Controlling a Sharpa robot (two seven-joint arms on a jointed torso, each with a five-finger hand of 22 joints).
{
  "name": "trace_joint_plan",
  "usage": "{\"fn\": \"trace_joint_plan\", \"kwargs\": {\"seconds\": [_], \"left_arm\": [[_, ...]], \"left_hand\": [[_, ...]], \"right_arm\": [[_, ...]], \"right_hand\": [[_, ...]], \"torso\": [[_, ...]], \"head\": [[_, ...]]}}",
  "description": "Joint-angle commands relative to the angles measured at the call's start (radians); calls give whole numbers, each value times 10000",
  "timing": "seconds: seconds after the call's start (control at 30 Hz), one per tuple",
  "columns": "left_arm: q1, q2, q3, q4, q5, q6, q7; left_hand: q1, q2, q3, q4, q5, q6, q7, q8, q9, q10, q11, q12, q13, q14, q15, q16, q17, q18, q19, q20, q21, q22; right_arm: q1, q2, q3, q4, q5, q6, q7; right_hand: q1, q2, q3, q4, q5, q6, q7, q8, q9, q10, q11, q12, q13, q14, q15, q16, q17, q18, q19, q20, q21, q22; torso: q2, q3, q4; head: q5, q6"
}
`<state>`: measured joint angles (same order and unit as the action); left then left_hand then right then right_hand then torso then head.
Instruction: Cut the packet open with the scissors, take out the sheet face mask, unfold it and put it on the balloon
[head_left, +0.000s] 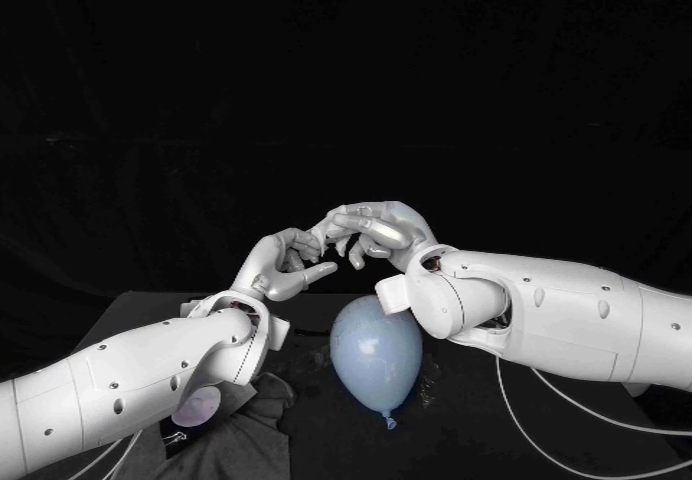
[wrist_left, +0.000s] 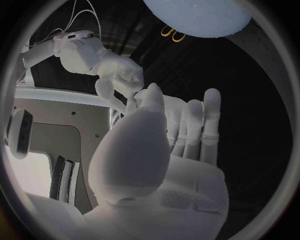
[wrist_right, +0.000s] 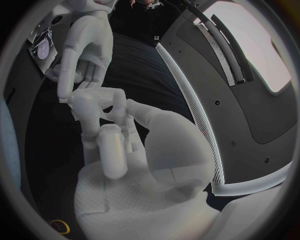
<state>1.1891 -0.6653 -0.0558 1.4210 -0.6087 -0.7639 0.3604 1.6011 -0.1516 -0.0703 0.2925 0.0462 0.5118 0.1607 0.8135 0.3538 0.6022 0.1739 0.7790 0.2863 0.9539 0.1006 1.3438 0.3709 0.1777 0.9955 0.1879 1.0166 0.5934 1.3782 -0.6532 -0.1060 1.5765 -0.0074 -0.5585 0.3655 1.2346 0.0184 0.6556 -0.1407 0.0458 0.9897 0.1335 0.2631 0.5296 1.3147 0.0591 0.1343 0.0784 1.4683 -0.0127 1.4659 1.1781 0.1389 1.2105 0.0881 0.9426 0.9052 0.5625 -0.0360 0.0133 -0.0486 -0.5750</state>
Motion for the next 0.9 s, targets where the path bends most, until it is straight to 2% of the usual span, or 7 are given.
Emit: {"fn": "trace_joint_plan", "kwargs": {"seconds": [0.03,0.1,0.13,0.33,0.53,0.77,0.9], "left_arm": [[-2,62,25,-85,443,-655,-20],[-3,85,28,-130,442,-634,-103],[-3,100,29,-156,414,-618,-172],[-2,206,31,-263,157,-476,-610],[-2,311,31,-325,-93,-453,-967],[-1,404,31,-408,-406,-536,-1272],[-1,425,31,-409,-300,-664,-1169]], "left_hand": [[-106,-5,-39,-10,23,-175,784,349,108,-188,3,341,87,-58,-12,98,-48,45,82,-8,95,57],[-127,-18,-64,-8,21,-238,785,499,156,-260,6,492,124,-58,-11,140,-66,39,98,-6,128,87],[-116,-21,-76,-5,21,-350,787,726,229,-390,8,722,182,-70,-5,211,-87,36,110,-5,170,118],[-67,-46,-76,-9,23,-536,807,1062,329,-684,30,1018,242,-100,16,343,-116,7,182,19,294,264],[-30,-52,-83,-9,21,-706,803,1547,473,-927,29,1503,343,-130,26,559,-143,-8,242,30,429,384],[18,-35,-82,-10,18,-958,763,2355,752,-1195,-6,2425,594,-133,2,1006,-119,-97,537,14,854,897],[-96,-31,-161,-1,19,-1077,764,2474,782,-1310,-4,2593,631,-159,5,1080,-124,-99,530,16,884,905]], "right_arm": [[3,-9,8,75,-167,98,-50],[2,-5,7,94,-174,108,-50],[1,-2,7,105,-177,115,-48],[-4,32,8,140,-185,124,-13],[-7,62,8,158,-187,116,21],[-8,93,9,140,-162,96,66],[-8,85,9,146,-157,99,47]], "right_hand": [[60,-15,38,1,30,49,-2,39,10,63,-21,-50,-8,313,-67,31,0,146,4,-53,-24,8],[60,-15,38,1,30,49,-2,39,10,63,-21,-50,-8,313,-67,31,0,146,4,-53,-24,8],[60,-15,38,1,30,49,-2,39,10,63,-21,-50,-8,313,-67,31,0,146,4,-53,-24,8],[60,-15,38,1,30,49,-2,39,10,63,-21,-50,-8,313,-67,31,0,146,4,-53,-24,8],[51,-21,59,-3,30,50,-2,43,11,70,-21,-57,-7,312,-69,28,-9,143,11,-52,-10,21],[51,-21,59,-3,30,50,-2,43,11,70,-21,-57,-7,312,-69,28,-9,143,11,-52,-10,21],[51,-21,59,-3,30,50,-2,43,11,70,-21,-57,-7,312,-69,28,-9,143,11,-52,-10,21]], "torso": [[-5,7,-3],[-6,8,-3],[-9,8,-4],[-11,10,0],[-8,10,-5],[-6,9,-2],[-3,4,-3]], "head": [[23,-5],[27,-7],[37,-5],[57,-11],[106,0],[130,9],[133,-9]]}}
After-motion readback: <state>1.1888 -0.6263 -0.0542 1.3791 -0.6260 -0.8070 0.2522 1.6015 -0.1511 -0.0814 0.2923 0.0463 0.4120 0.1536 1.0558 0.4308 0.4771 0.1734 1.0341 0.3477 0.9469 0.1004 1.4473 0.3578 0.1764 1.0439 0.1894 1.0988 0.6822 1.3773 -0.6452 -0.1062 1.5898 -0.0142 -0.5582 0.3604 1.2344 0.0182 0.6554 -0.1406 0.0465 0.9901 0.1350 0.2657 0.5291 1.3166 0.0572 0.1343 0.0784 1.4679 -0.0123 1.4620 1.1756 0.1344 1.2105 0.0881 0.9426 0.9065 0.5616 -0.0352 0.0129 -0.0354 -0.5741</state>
